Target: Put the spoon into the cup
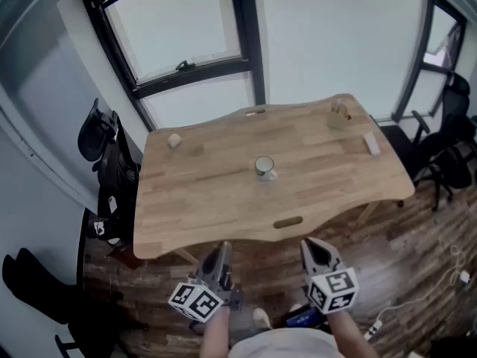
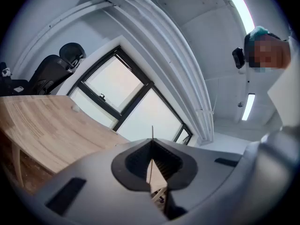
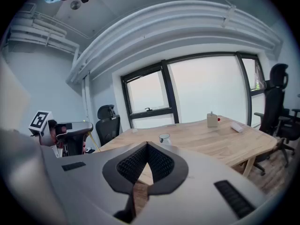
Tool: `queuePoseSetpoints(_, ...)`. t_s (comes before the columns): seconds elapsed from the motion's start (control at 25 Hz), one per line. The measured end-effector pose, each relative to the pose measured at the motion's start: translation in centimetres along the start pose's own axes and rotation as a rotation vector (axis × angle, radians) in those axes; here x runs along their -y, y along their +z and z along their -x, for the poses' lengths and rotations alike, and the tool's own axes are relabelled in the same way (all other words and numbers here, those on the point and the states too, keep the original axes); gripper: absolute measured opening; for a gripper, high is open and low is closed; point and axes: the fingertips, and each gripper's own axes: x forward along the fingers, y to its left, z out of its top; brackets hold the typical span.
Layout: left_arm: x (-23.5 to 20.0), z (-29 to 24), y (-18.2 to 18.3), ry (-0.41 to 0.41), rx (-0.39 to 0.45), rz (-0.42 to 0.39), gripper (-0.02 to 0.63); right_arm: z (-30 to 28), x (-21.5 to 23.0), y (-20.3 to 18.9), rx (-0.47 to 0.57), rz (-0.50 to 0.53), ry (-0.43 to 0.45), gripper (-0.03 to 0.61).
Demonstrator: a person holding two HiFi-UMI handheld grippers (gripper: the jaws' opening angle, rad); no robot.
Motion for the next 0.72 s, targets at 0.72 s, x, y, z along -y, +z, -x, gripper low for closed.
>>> queuePoseSetpoints(0.72, 3.0, -1.3, -0.8, 0.017, 0.047, -0.015, 0.003, 2.1, 3.9, 1.3, 0.042, 0.009, -0.002, -0.003)
